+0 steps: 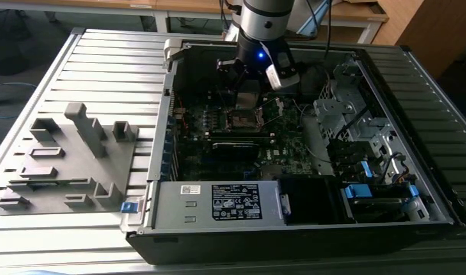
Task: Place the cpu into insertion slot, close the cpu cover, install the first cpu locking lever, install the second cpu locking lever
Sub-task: 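Place the cpu into insertion slot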
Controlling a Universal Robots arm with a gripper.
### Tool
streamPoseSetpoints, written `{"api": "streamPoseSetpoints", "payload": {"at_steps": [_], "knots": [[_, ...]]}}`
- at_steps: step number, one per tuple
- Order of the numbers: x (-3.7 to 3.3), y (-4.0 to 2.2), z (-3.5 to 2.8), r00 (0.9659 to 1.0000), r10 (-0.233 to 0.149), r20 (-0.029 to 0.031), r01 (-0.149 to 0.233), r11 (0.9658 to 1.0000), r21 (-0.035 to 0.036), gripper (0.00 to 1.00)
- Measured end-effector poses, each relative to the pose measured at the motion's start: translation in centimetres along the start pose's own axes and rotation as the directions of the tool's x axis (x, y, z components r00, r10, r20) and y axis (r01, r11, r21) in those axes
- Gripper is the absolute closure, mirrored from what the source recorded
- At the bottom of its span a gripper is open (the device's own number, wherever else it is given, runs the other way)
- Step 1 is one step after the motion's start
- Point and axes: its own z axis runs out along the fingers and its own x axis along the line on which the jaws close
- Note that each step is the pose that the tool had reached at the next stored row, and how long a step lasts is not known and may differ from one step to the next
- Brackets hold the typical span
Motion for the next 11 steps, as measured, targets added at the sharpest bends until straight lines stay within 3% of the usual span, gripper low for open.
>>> {"api": "streamPoseSetpoints", "payload": {"at_steps": [11], "knots": [[0.00,0.00,0.01,0.9997,0.026,0.0020,-0.026,0.9997,-0.0005,0.46]]}}
